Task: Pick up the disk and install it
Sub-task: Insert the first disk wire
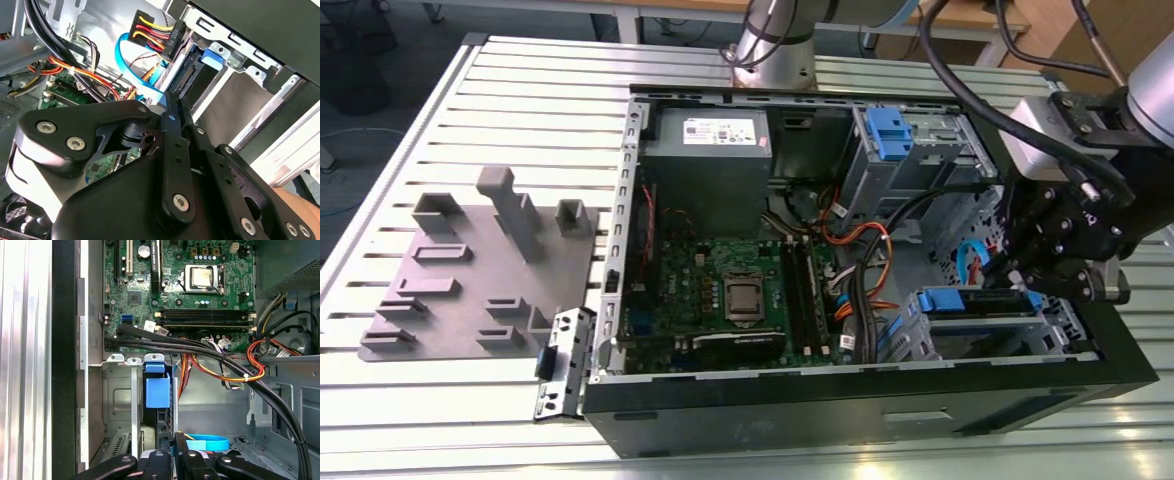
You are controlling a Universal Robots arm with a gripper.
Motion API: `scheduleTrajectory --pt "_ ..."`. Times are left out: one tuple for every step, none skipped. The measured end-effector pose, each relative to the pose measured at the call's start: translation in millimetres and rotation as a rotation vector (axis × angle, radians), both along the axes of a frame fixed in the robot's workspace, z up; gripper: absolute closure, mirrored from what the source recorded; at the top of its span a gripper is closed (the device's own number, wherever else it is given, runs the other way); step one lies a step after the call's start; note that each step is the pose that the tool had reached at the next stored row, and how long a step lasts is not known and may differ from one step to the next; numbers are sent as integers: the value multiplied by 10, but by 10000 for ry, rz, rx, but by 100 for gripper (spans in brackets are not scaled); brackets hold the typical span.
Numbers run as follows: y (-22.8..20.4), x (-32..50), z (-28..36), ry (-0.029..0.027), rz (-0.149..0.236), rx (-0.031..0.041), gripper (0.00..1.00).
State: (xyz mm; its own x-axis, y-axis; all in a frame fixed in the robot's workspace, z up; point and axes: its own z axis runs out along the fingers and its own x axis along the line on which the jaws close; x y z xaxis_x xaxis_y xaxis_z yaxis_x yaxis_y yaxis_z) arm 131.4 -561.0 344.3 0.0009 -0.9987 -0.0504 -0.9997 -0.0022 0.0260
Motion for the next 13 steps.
scheduleTrajectory --pt "-5 -1 -6 -8 2 1 84" --pt "-8 -4 -14 -18 4 6 84" --pt "-10 -5 -19 -32 6 9 84" --pt "-10 -5 -20 -36 7 8 84" --pt "-11 -5 -20 -36 8 7 84" --pt "-11 -5 -21 -37 9 7 84" --pt "-11 -7 -24 -39 8 10 84" --pt "-12 -9 -30 -43 8 13 84" --pt "-13 -10 -37 -46 8 13 84" --pt "-14 -10 -39 -47 10 10 84" --pt "-15 -10 -40 -47 11 9 84" --pt "-17 -11 -41 -47 11 9 84" --pt "-19 -11 -42 -48 10 9 84"
